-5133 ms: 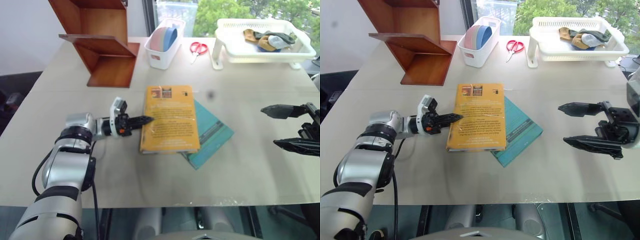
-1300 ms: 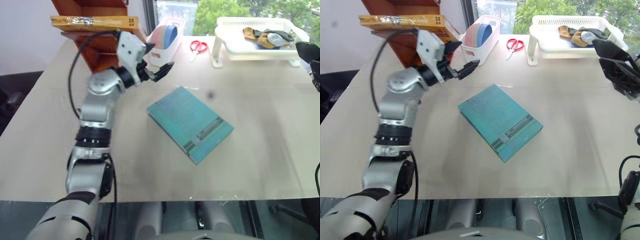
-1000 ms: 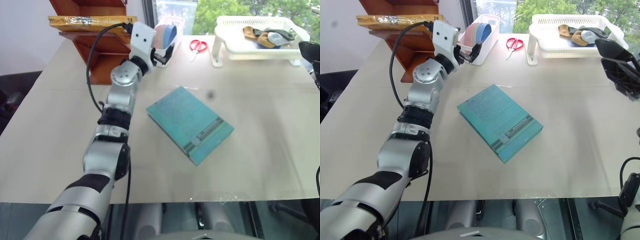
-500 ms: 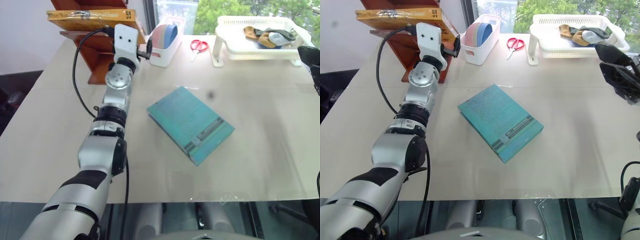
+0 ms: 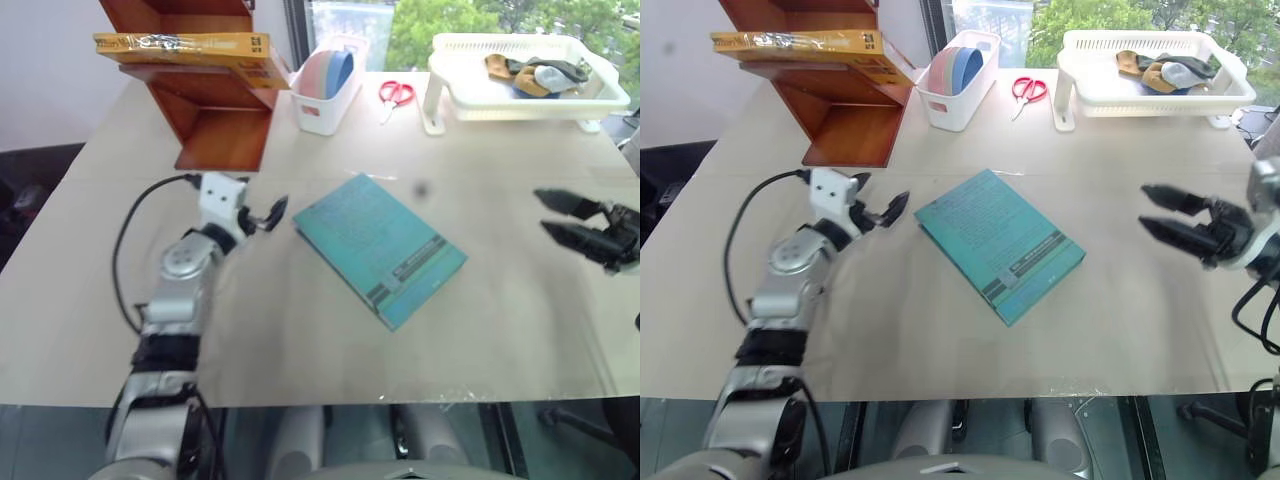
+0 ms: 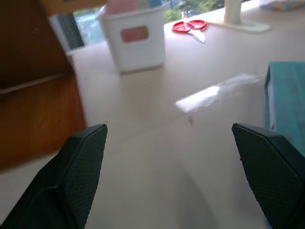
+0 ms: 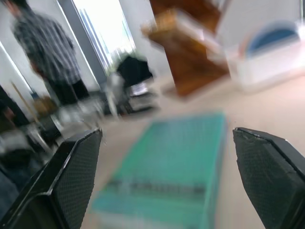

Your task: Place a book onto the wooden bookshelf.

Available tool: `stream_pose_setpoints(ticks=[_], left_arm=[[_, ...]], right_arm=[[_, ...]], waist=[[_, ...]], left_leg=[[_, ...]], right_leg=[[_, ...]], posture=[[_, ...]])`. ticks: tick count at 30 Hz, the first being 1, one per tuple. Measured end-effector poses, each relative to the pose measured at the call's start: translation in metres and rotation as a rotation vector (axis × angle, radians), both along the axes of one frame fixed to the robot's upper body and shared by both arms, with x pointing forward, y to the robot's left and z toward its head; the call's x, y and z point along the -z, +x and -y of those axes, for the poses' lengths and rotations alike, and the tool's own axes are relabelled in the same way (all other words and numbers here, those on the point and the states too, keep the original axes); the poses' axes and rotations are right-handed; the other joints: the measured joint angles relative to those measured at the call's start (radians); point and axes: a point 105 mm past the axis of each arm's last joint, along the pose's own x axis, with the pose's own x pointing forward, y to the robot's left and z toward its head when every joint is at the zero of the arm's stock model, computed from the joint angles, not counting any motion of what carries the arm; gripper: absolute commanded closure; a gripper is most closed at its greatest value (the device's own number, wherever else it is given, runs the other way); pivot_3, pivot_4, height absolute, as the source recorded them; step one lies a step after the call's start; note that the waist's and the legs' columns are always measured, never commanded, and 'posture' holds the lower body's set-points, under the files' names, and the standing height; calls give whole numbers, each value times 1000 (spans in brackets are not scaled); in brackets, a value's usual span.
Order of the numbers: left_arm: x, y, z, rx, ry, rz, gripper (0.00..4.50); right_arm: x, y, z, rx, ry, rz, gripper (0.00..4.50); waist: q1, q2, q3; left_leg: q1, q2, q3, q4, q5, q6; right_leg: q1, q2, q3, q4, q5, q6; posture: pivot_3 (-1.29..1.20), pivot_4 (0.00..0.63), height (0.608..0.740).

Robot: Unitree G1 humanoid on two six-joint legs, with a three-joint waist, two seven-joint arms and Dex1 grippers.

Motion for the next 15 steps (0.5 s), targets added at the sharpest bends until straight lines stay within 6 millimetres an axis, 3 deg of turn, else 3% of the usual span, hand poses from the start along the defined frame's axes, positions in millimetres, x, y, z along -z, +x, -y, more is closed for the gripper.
stream_pose_setpoints(ticks=[3, 7, 13, 15], left_arm=[[19, -30, -13, -5, 5, -105, 79], [47, -68, -14, 20, -29, -267, 79], [48, -101, -23, 11, -73, -330, 79], [53, -106, -22, 22, -74, -348, 79]], right_arm=[[30, -4, 6, 42, -176, -49, 0], [66, -7, 21, 109, -386, -99, 0], [99, -12, 36, 179, -480, -101, 0], [104, -13, 35, 186, -473, -86, 0]], waist=[[0, 0, 0], [1, -1, -1], [-1, -1, -1], [-2, -2, 0]], left_leg=[[9, 0, 0, -2, 0, 0], [10, 1, 0, -2, 0, 0], [13, 1, 1, -3, 0, 0], [25, 0, 5, -9, 0, -1]], right_leg=[[9, -1, 0, -2, 0, 0], [10, 0, -1, -2, 0, 0], [13, 0, 1, -3, 0, 0], [23, -1, 3, -7, -1, 0]], posture=[[0, 150, 740], [0, 150, 740], [0, 150, 740], [0, 150, 740]])
